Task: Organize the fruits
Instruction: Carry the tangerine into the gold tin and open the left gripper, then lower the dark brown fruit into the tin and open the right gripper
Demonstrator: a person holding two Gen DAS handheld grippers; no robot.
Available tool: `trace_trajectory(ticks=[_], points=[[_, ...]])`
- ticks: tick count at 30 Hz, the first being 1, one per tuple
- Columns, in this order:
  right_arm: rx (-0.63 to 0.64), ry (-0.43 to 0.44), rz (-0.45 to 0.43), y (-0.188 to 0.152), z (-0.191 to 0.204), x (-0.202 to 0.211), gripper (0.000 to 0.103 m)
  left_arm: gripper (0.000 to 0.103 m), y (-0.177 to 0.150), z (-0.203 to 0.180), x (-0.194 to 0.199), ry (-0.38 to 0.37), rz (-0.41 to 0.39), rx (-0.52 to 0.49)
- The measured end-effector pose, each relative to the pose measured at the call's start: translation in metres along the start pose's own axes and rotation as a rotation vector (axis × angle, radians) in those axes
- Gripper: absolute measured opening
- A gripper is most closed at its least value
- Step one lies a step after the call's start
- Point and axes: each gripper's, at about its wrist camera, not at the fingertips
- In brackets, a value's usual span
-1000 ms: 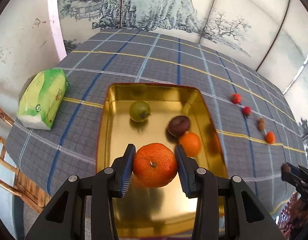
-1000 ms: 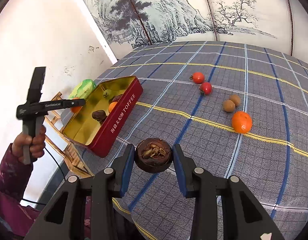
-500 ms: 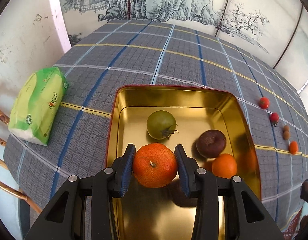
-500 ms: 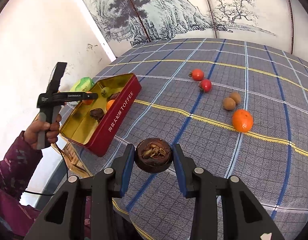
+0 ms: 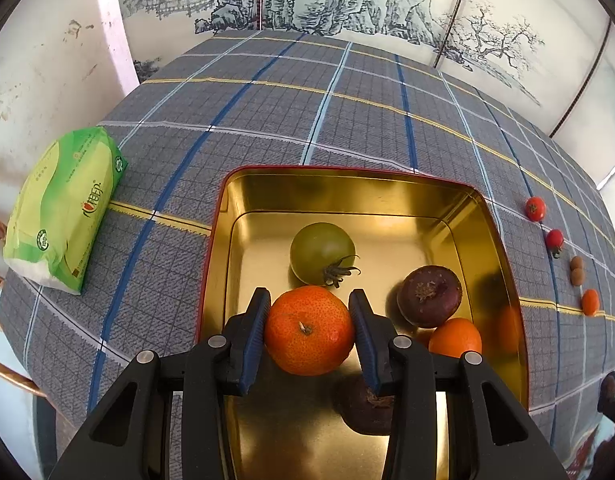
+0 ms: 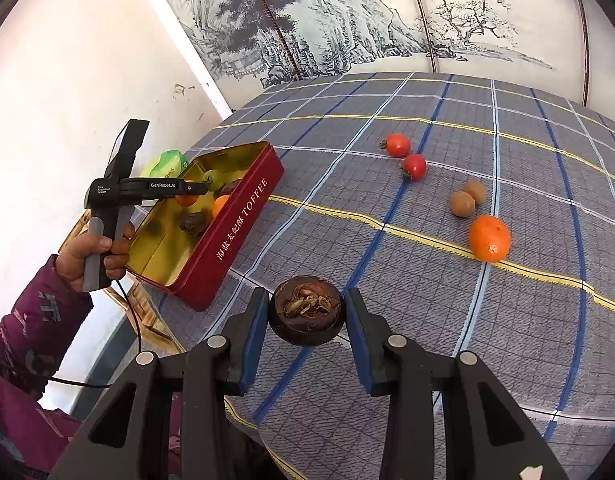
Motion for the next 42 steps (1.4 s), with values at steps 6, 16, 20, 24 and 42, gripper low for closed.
trace_trajectory(ticks=[6,16,20,24,42], points=[[-0.002,-0.001,0.000,0.000,0.000,0.000,0.036,0.042,0.000,0.001,0.001,0.018,-0.011,-0.006],[0.004,0.002,0.001,-0.002,0.007,-0.002,0.036,0.042,-0.006,-0.008,0.014,0.062,-0.062,-0.022],[0.009,0.012,0.002,0.000,0.011,-0.003,0.036,0.042,-0.014,-0.013,0.024,0.081,-0.098,-0.017],[0.021,0.032,-0.007,0.007,0.017,-0.001,0.036,0.043,-0.022,-0.020,0.035,0.096,-0.129,-0.025],[0.183,0.188,-0.011,0.054,0.108,-0.032,0.036,0.059,-0.044,-0.013,0.066,0.182,-0.210,-0.039]])
Point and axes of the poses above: each gripper's, at about its wrist camera, not at the fingertips, and x roughly against the way its jaws point, z to its left, y to its top, and after that the axes turned 11 degrees about -y, right-handed
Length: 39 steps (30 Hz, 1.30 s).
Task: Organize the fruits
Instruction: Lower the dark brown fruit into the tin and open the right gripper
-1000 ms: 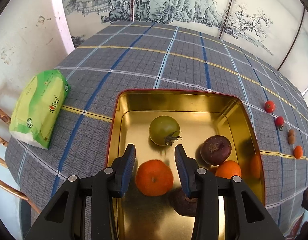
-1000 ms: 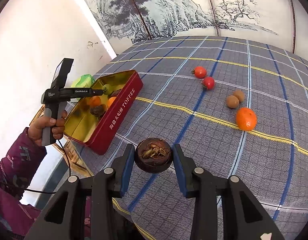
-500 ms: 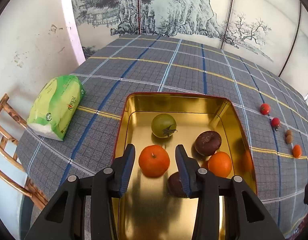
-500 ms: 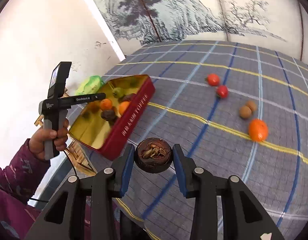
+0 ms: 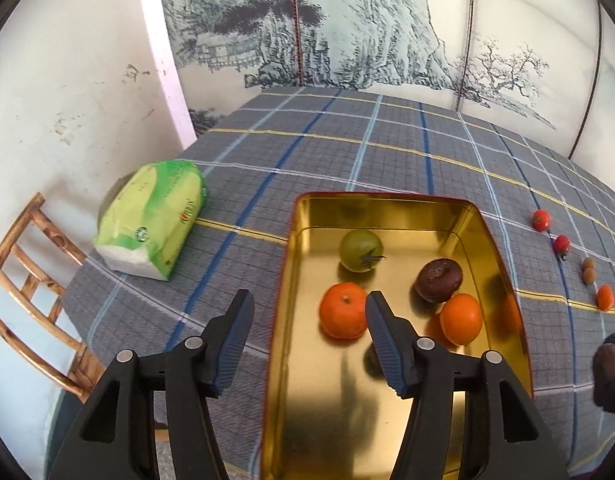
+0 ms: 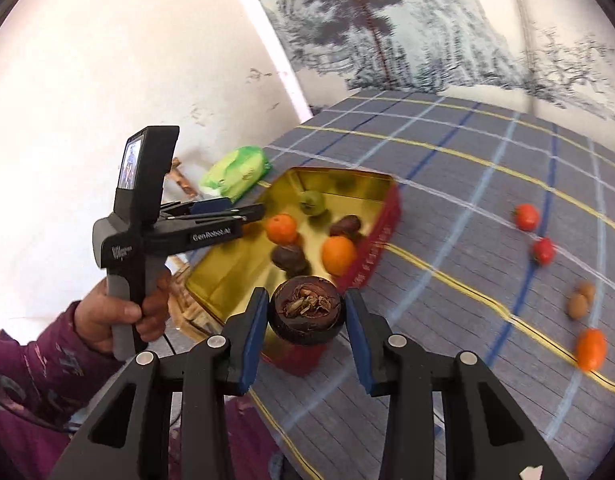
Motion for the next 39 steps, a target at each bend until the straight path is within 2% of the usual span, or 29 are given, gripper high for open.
trace_trajectory(ticks=[11,25,39], points=[[0.067,0.086,0.087,0.019,0.049,-0.059,0.036,0.065,-0.008,0.022,0.005,0.053,-0.022,0.004],[0.118,0.095,0.184,0.027,0.078,-0.118,0.036,0.067,-0.019,0.061,0.007,0.095,-0.028,0.057],[0.160,0.075,0.229,0.031,0.099,-0.146,0.036,0.069,-0.029,0.087,0.010,0.118,-0.036,0.093]])
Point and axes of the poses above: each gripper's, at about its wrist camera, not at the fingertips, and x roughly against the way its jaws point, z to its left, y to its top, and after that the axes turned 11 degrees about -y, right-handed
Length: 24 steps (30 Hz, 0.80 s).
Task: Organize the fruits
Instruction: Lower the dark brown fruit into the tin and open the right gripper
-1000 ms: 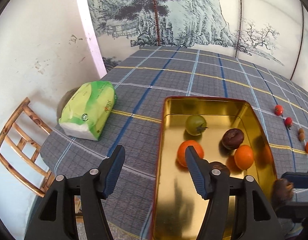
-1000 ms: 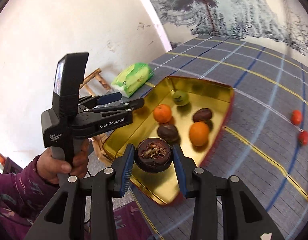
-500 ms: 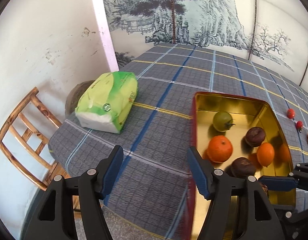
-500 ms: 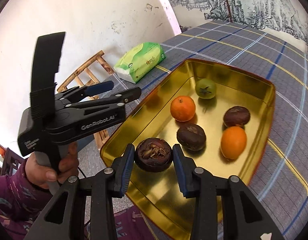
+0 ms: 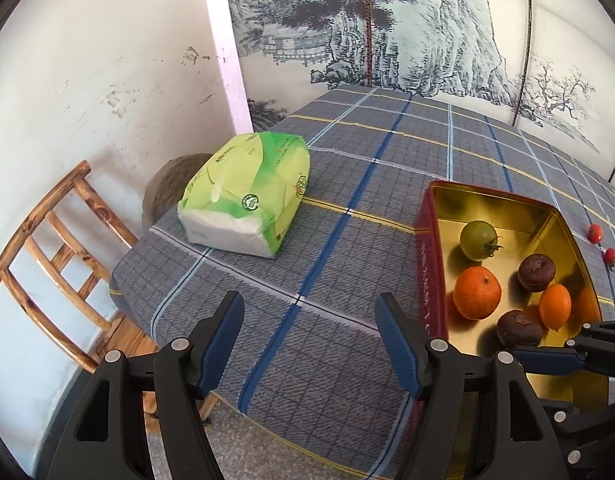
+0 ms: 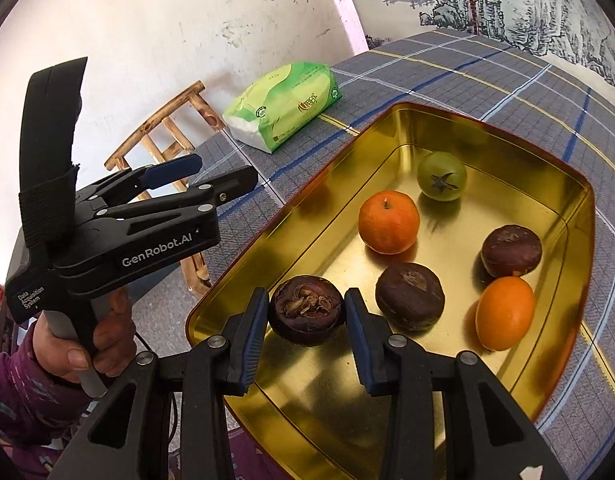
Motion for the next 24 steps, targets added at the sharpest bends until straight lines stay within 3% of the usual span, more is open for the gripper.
trace_trajectory(ticks=[24], points=[[0.021,-0.037,0.019,0.006,0.011,-0.015,0.037,0.072,-0.004,0.016,-0.004,0.001,0.012,0.019]])
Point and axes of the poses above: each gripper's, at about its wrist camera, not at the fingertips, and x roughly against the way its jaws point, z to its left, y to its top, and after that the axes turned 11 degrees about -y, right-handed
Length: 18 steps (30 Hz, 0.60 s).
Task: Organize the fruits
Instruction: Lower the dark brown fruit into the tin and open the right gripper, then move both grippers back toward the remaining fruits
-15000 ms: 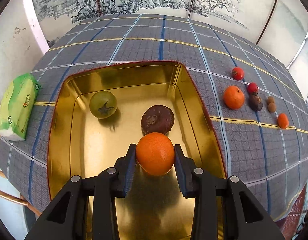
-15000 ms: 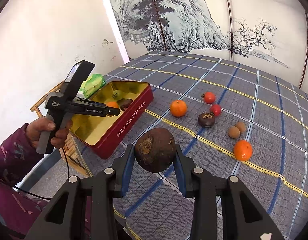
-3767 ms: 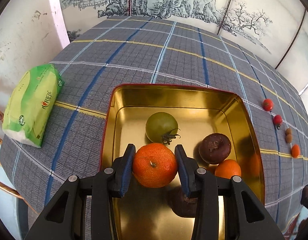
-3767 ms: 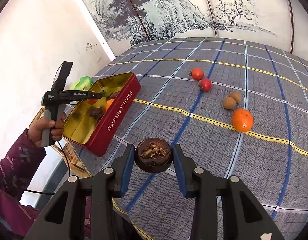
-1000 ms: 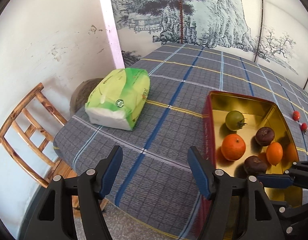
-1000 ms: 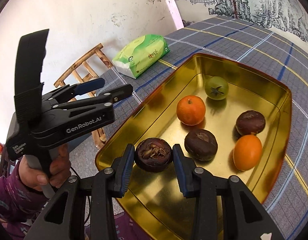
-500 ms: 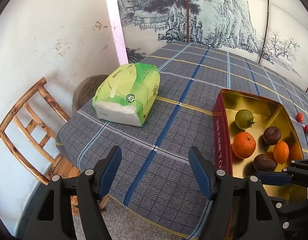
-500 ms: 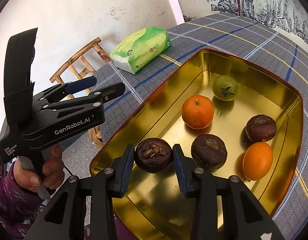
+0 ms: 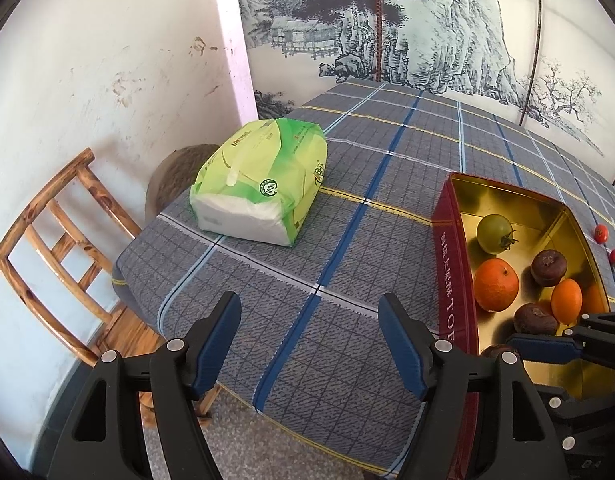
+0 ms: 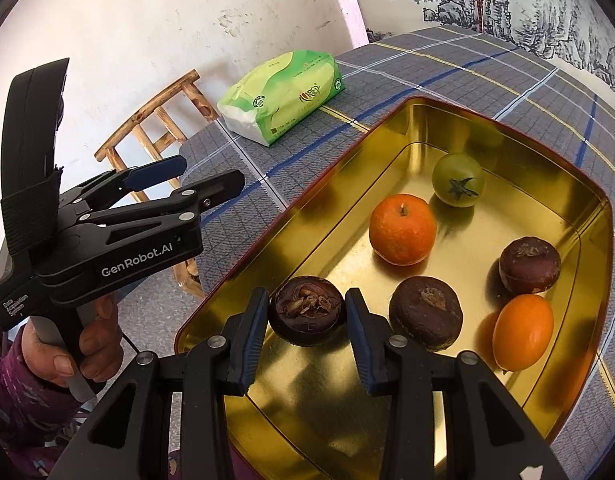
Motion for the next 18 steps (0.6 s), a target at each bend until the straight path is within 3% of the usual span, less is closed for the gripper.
trace_trajectory(ticks=[9,15,18], points=[[-0.038,-0.001,-0.056,0.004,-0.006,0.011,0.039,0.072,-0.002,0.003,0.003,0.001,-0.006,0.002],[-0.067,0.014,-0.103,0.003,-0.011,0.028,0.044,0.072,-0.002,-0.004,0.011,0.002,-0.017,-0.012],[-0.071,-0.004,-0.140,-0.002,-0.012,0.040,0.052,0.072,-0.001,-0.009,0.014,0.003,-0.019,-0.025]])
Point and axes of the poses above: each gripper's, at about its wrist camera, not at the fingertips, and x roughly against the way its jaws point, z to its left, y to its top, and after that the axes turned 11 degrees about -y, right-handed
